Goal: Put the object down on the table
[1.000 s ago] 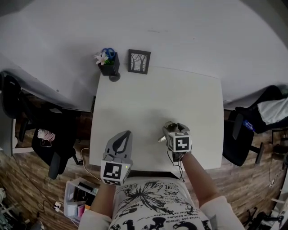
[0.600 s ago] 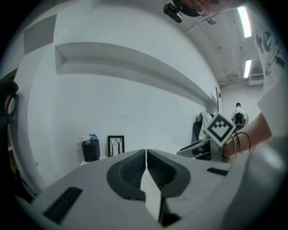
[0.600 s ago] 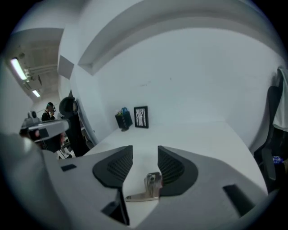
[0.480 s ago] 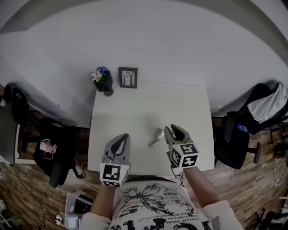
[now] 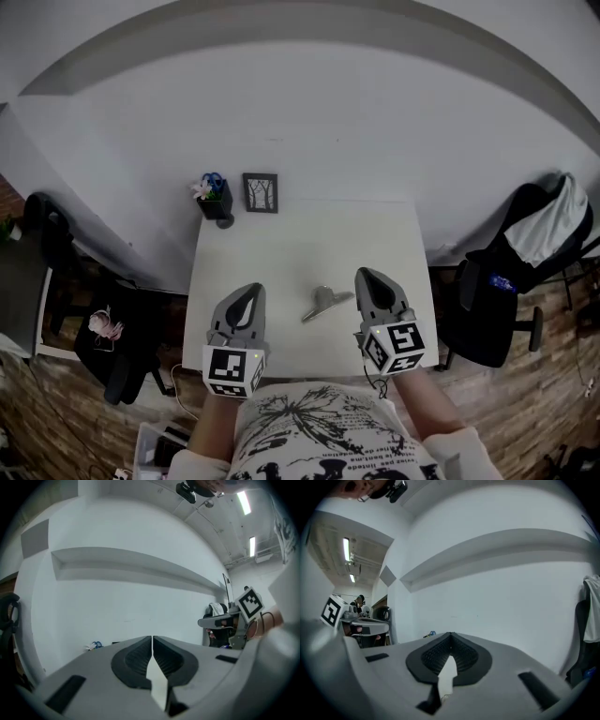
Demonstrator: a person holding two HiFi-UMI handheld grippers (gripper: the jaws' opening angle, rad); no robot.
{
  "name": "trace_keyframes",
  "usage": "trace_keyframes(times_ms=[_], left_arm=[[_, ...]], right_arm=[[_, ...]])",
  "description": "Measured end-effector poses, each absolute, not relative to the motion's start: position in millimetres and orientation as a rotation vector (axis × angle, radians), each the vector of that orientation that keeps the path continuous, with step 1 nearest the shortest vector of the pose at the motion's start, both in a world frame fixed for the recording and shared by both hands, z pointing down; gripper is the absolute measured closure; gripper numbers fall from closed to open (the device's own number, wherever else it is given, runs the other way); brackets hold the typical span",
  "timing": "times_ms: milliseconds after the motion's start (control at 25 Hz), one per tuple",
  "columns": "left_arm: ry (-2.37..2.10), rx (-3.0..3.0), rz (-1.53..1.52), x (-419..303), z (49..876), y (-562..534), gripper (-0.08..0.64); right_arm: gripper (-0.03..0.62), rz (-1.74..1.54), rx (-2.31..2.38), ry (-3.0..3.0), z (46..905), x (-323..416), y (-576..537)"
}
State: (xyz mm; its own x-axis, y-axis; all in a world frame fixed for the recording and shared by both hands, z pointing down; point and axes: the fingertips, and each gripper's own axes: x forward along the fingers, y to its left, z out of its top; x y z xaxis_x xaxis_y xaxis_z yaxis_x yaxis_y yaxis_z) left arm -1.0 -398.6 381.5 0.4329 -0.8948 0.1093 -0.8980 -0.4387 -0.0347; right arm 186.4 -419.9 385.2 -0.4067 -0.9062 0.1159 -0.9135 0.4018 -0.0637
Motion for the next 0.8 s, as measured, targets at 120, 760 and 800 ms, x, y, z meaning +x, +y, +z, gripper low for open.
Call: trace_keyframes(times_ms=[120, 760, 800], left_arm=[[-1.658, 2.660, 0.153, 4.5, 368.6, -395.8, 0.548], [-1.612, 2.669, 0.178, 22.4, 367.1, -391.8, 0.548], [-1.609, 2.666, 0.184, 23.1, 368.7, -391.7, 0.548]], right_arm=[[0.600, 0.123, 1.657, -2.611, 374.9, 188.5, -414.6], [0.601, 0.086, 1.553, -2.613, 383.5, 185.5, -407.3], [0.601, 0.087, 1.551, -2.611, 384.4, 185.7, -407.4]])
